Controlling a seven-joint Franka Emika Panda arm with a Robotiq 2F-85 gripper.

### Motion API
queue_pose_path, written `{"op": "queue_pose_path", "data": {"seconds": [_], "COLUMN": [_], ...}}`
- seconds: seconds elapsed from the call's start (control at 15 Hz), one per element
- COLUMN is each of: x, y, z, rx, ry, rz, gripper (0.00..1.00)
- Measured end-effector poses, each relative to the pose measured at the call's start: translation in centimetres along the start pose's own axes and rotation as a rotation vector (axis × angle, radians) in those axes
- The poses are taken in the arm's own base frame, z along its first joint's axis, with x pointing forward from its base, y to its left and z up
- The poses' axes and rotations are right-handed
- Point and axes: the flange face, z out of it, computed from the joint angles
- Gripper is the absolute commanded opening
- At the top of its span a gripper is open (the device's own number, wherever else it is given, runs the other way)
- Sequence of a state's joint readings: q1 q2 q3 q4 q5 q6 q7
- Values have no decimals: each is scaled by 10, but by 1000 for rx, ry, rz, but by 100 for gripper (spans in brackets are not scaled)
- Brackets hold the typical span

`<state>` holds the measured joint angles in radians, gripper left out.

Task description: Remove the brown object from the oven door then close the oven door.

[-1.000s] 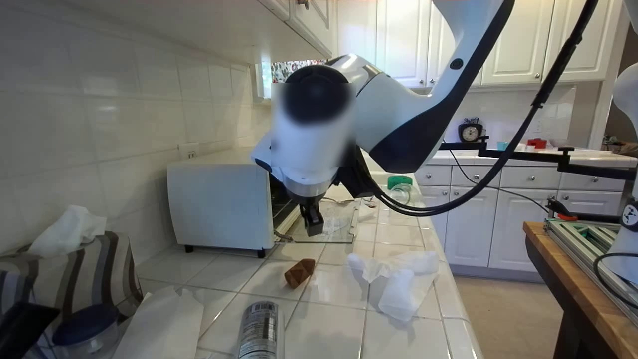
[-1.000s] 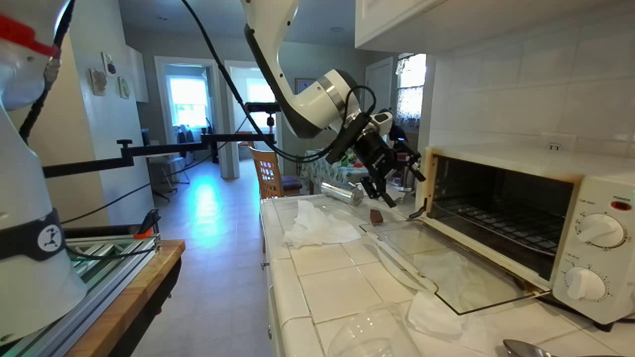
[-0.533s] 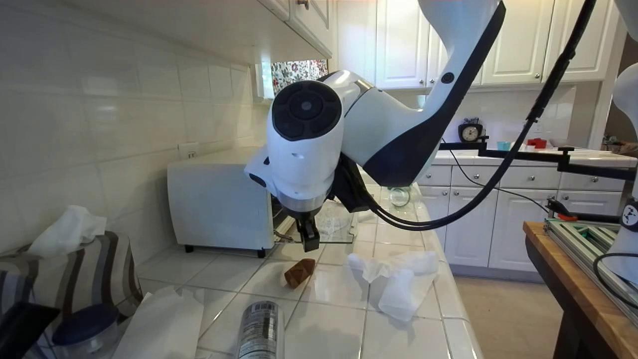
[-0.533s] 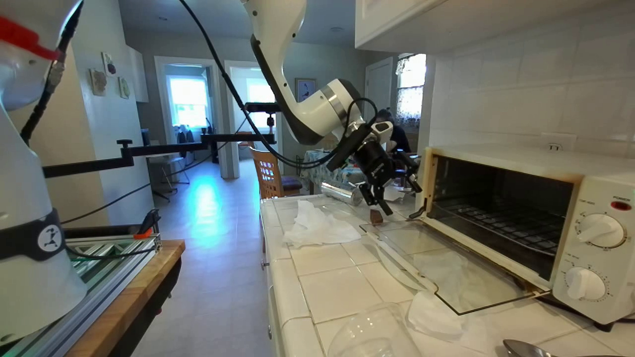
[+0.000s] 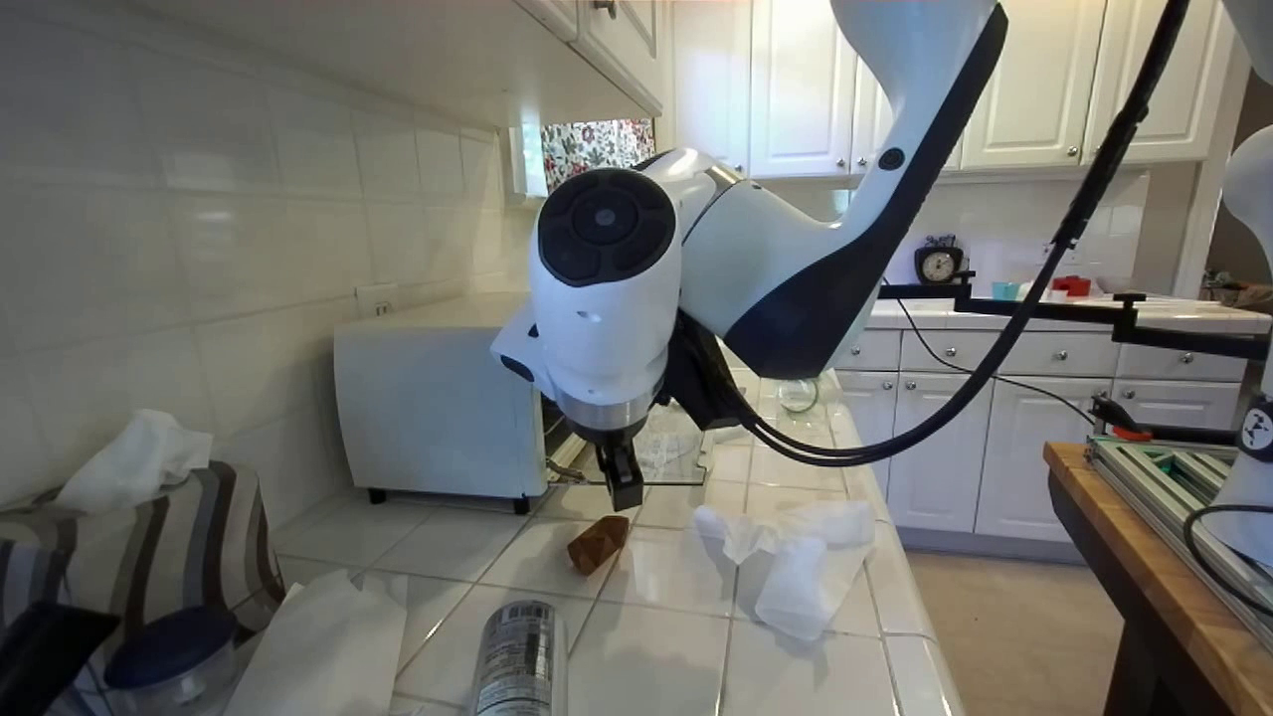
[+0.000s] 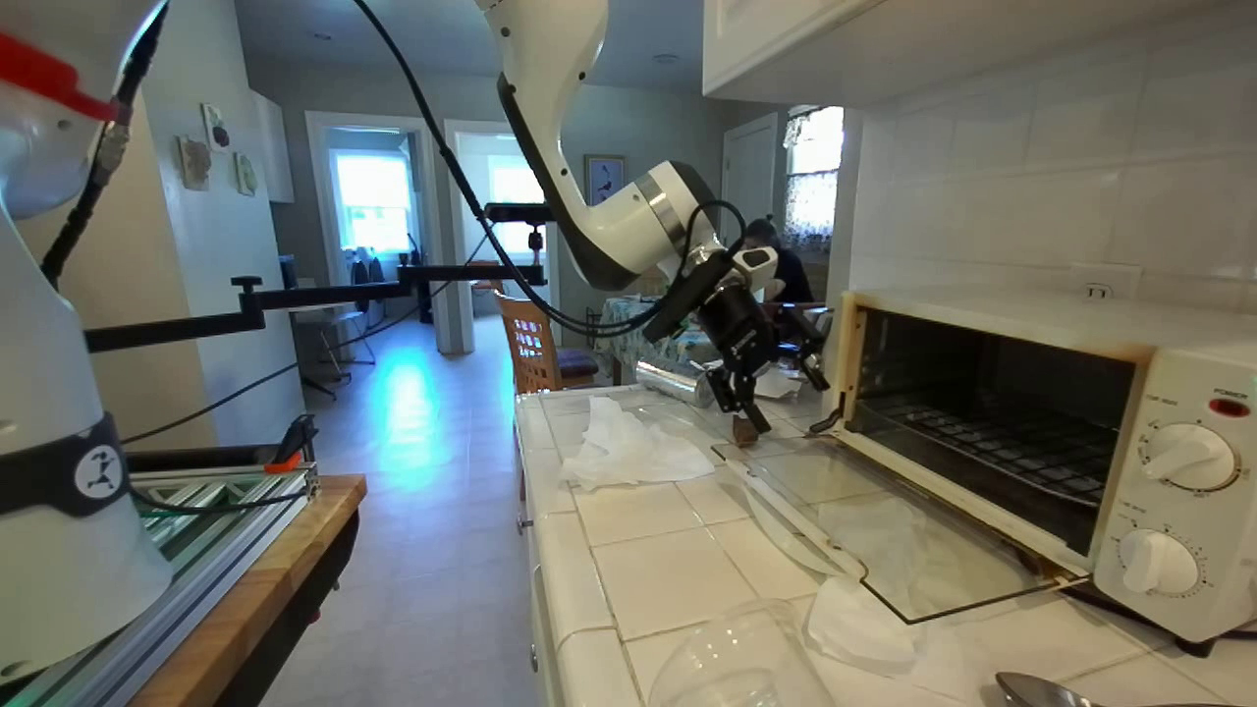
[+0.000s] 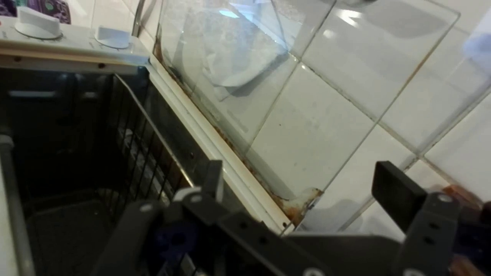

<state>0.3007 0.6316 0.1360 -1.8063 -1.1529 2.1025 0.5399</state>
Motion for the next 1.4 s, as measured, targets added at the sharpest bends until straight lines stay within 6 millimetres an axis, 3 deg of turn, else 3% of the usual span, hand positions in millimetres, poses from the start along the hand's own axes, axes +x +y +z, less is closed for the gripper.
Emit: {"op": "queue_pose_path", "data": {"seconds": [1.4], "x": [-18], "y": [-4], "z": [15], "rx": [33], "ry": [-135], "rz": [25], "gripper": [100]}}
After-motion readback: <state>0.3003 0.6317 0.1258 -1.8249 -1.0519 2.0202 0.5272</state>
